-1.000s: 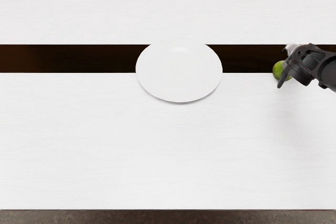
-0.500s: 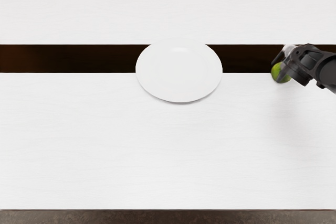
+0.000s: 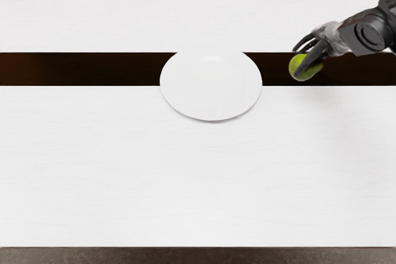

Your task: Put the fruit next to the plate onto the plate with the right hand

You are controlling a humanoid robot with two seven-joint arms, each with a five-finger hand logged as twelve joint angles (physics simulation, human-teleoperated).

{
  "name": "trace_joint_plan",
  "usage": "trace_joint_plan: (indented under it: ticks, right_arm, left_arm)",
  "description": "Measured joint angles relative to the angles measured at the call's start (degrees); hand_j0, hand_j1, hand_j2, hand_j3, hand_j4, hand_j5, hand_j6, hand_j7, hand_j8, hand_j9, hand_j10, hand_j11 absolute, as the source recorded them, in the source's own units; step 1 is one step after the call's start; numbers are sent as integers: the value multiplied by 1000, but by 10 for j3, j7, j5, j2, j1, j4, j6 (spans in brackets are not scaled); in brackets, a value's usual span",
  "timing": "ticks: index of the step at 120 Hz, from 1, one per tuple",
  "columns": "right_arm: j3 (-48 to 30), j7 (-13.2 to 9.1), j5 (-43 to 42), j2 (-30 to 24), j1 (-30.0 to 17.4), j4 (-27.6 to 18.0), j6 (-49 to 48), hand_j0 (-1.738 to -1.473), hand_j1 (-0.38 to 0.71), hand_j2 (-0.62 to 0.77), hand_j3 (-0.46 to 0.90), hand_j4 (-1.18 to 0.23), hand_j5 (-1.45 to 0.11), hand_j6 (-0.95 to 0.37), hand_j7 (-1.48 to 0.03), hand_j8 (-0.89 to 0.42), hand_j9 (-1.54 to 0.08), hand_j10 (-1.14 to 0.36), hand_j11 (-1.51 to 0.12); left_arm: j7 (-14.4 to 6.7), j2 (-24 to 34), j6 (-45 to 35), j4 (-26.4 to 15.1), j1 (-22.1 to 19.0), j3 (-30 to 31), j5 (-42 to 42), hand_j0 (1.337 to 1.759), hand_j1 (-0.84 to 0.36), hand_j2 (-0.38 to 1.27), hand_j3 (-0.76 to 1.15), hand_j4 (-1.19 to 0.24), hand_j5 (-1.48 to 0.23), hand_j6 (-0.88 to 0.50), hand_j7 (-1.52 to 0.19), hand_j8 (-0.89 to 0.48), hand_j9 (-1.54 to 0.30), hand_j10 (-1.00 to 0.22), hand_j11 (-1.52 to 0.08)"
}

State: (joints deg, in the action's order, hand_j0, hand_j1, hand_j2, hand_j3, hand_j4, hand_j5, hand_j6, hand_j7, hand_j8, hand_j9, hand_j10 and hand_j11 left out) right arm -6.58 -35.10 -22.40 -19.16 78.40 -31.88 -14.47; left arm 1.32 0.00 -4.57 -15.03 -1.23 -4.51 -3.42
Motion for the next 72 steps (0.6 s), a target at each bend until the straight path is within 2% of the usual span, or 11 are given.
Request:
trace_joint_plan:
  ticks: [16, 28, 32, 45, 61, 65, 72]
  right_arm:
    - [-28, 0, 22, 103, 37, 5, 1, -1650, 273, 523, 2, -775, -1294, -426, -1116, -216, -1220, -325, -1227]
    - [-35, 1, 27, 157, 50, 37, 7, -1653, 294, 579, 3, -762, -1325, -426, -1118, -213, -1241, -320, -1253]
    - [-33, 1, 26, 167, 52, 53, 27, -1654, 244, 517, 0, -694, -1197, -407, -1014, -224, -1126, -305, -1135]
    - [-1, 1, 22, 183, 55, 84, 94, -1656, 16, 307, 0, -421, -721, -252, -613, -145, -679, -192, -685]
    - [2, 1, 28, 187, 56, 90, 97, -1657, -148, 158, 0, -229, -387, -141, -331, -85, -365, -110, -368]
    - [-15, 1, 39, 167, 55, 83, 50, -1657, -176, 135, 0, -198, -332, -125, -284, -77, -314, -97, -316]
    - [-57, 1, 75, 75, 40, 53, -51, -1657, -214, 100, 0, -154, -255, -100, -219, -63, -241, -78, -243]
  left_arm:
    - [0, 0, 0, 0, 0, 0, 0, 1658, 349, 0, 0, 0, 0, 0, 0, 0, 0, 0, 0]
    - [0, 0, 0, 0, 0, 0, 0, 1658, 349, 0, 0, 0, 0, 0, 0, 0, 0, 0, 0]
    - [0, 0, 0, 0, 0, 0, 0, 1658, 349, 0, 0, 0, 0, 0, 0, 0, 0, 0, 0]
    - [0, 0, 0, 0, 0, 0, 0, 1658, 349, 0, 0, 0, 0, 0, 0, 0, 0, 0, 0]
    - [0, 0, 0, 0, 0, 0, 0, 1658, 349, 0, 0, 0, 0, 0, 0, 0, 0, 0, 0]
    - [0, 0, 0, 0, 0, 0, 0, 1658, 349, 0, 0, 0, 0, 0, 0, 0, 0, 0, 0]
    - [0, 0, 0, 0, 0, 0, 0, 1658, 349, 0, 0, 0, 0, 0, 0, 0, 0, 0, 0]
